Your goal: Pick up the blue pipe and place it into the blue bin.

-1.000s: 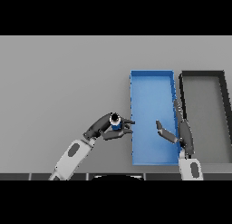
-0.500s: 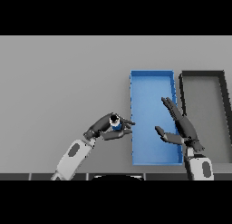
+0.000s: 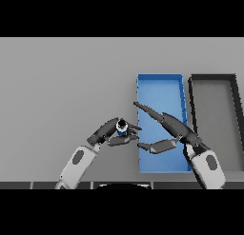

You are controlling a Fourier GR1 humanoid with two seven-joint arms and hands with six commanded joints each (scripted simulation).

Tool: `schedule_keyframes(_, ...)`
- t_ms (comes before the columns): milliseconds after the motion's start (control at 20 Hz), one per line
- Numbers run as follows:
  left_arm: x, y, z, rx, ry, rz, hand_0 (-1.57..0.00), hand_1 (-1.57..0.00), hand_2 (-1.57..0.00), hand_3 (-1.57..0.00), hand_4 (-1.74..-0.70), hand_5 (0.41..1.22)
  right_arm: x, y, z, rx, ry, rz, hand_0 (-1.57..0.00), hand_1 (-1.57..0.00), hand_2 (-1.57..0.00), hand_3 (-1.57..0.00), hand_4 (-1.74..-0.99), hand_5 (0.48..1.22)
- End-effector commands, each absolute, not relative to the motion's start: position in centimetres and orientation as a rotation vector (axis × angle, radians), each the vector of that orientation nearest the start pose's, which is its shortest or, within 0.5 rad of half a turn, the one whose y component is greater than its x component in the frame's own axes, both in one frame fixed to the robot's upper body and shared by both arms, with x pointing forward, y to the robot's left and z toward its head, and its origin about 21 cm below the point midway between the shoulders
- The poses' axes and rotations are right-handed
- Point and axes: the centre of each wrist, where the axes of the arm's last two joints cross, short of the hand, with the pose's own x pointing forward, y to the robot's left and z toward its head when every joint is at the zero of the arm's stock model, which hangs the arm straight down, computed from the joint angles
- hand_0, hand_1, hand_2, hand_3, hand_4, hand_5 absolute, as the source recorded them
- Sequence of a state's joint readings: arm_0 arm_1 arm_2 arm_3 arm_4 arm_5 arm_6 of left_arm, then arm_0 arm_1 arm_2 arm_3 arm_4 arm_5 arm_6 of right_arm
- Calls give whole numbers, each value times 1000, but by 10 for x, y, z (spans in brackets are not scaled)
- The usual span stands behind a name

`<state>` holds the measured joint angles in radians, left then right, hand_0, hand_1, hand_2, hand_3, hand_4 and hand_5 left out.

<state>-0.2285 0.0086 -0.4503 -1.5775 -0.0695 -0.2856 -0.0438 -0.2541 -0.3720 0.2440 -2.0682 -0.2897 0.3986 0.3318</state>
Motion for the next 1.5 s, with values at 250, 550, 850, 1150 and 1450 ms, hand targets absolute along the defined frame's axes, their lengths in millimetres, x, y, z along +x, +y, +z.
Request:
schedule_keyframes(250, 264, 99, 49, -593, -1722, -773, -1571, -1571, -1571, -1571, -1464, 1221, 250, -159, 184, 530, -1699, 1061, 1, 0, -48, 1, -1253, 554)
schedule_keyframes(550, 265, 100, 48, -584, -1691, -774, -1571, -1571, -1571, -1571, -1469, 1221, 269, -130, 196, 525, -1657, 1164, -23, -32, -83, 1, -1186, 521)
schedule_keyframes(850, 266, 100, 48, -563, -1667, -787, -1571, -1571, -1571, -1571, -1560, 1221, 278, -108, 197, 570, -1622, 1240, -507, -530, -538, -401, -1331, 489)
schedule_keyframes(1150, 267, 100, 49, -634, -1680, -732, -1571, -1571, -1571, -1532, -1690, 1221, 278, -96, 190, 667, -1628, 1186, -1286, -1287, -1300, -1102, -1606, 765)
schedule_keyframes(1450, 265, 96, 51, -641, -1676, -742, -1571, -1571, -1571, -1437, -1725, 1221, 275, -94, 187, 680, -1693, 1217, -1496, -1496, -1500, -1434, -1702, 1101)
